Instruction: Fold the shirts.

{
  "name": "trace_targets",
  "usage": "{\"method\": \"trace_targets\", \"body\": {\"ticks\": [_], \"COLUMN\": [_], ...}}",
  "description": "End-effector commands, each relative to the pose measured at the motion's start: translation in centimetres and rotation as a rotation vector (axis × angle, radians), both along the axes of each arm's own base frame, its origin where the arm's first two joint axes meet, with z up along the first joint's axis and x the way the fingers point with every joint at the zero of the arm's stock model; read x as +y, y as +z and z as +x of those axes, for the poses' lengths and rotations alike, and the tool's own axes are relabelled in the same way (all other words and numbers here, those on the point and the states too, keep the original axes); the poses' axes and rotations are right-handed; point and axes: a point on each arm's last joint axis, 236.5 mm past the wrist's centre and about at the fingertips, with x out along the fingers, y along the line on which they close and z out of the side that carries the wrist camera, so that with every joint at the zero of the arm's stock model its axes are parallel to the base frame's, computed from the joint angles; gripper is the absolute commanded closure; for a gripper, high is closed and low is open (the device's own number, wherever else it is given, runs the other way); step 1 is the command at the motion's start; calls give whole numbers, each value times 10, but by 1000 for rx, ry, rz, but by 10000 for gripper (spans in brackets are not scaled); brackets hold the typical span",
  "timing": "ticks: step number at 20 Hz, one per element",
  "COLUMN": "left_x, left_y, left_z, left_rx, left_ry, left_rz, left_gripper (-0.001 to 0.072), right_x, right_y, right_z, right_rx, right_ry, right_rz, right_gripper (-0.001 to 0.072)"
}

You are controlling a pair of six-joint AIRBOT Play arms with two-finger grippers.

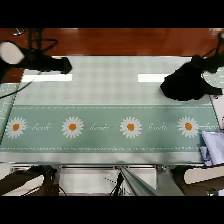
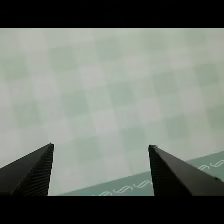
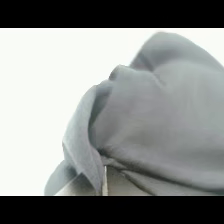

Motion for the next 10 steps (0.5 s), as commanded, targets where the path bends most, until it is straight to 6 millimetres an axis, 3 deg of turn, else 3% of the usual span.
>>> {"method": "trace_targets", "body": {"ticks": [1, 3, 6, 8, 10], "left_x": [9, -10, -32, -37, -38], "left_y": [43, 43, 20, -1, -23], "left_z": [-63, -110, -165, -188, -199], "left_rx": [23, 16, -11, 9, 26], "left_ry": [-37, -73, -93, -43, -31], "left_rz": [-59, -149, -274, -367, -388], "left_gripper": [7, 7, 7, 7, 8], "right_x": [49, 85, 138, 164, 189], "right_y": [187, 276, 378, 428, 456], "right_z": [-7, -41, -104, -148, -189], "right_rx": [-423, -613, -840, -963, -1042], "right_ry": [106, 174, 264, 311, 369], "right_rz": [-20, -90, -160, -165, -150], "right_gripper": [692, 692, 692, 692, 692]}}
